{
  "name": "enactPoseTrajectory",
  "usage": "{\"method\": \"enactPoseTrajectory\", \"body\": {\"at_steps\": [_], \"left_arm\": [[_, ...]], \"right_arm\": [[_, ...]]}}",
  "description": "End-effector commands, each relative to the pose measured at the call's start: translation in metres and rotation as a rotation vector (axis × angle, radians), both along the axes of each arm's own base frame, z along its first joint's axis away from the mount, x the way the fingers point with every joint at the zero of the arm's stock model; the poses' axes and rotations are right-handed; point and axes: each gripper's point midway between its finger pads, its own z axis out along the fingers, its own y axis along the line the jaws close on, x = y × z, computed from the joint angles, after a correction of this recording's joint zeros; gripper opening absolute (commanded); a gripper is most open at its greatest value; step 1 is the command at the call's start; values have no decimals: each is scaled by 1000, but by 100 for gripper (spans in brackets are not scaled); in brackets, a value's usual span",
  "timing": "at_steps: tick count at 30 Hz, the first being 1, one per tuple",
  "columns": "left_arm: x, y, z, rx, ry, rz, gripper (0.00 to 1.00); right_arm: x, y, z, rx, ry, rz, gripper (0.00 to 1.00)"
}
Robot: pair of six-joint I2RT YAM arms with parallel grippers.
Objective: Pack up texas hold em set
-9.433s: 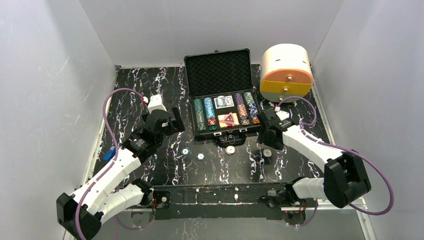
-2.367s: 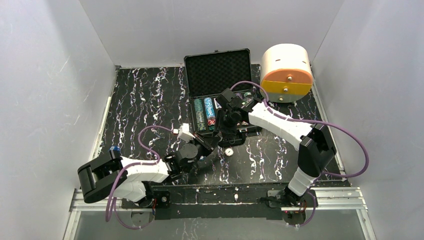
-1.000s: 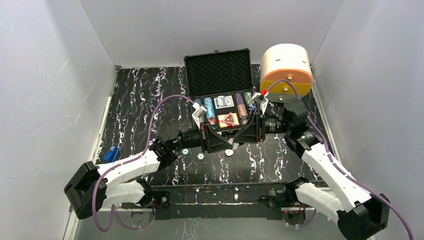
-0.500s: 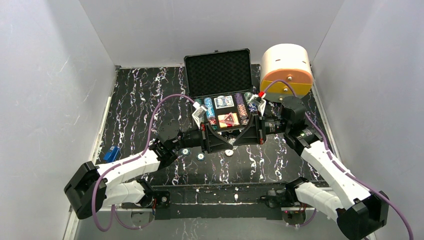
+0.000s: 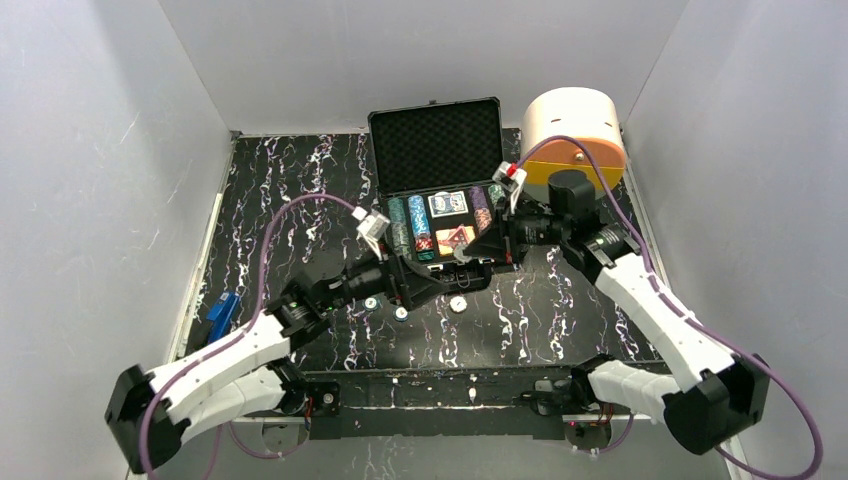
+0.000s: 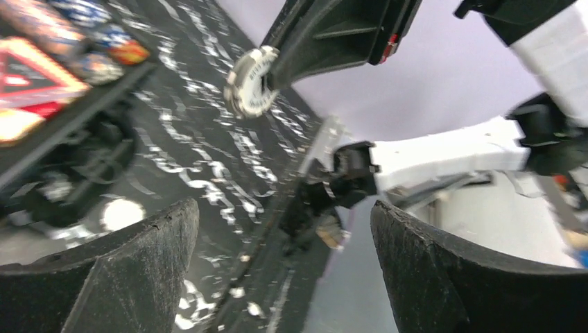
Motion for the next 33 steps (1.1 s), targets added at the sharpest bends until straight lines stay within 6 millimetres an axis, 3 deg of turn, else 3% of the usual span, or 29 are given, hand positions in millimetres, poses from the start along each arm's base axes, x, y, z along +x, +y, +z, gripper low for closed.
{"method": "enactPoseTrajectory", "body": {"at_steps": [1,4,9,14,20,27,33], "left_arm": [[32,61,-16,272,-118,308,93],[40,92,-7,324,-142,442,95],[52,123,2,349,-143,614,96],[60,129,10,334,-151,676,96],[63,130,8,352,-163,686,97],[66,143,3,376,-163,748,98],[68,147,3,386,-167,768,98]], "right_arm": [[57,-11,-12,-188,-274,-90,1],[63,-16,-18,-266,-351,-45,1],[60,-40,-54,-473,-405,1,1],[66,-56,-91,-673,-397,35,1],[104,-75,-133,-908,-483,1,1],[125,-70,-137,-936,-569,-1,1],[118,-65,-153,-937,-516,89,1]]}}
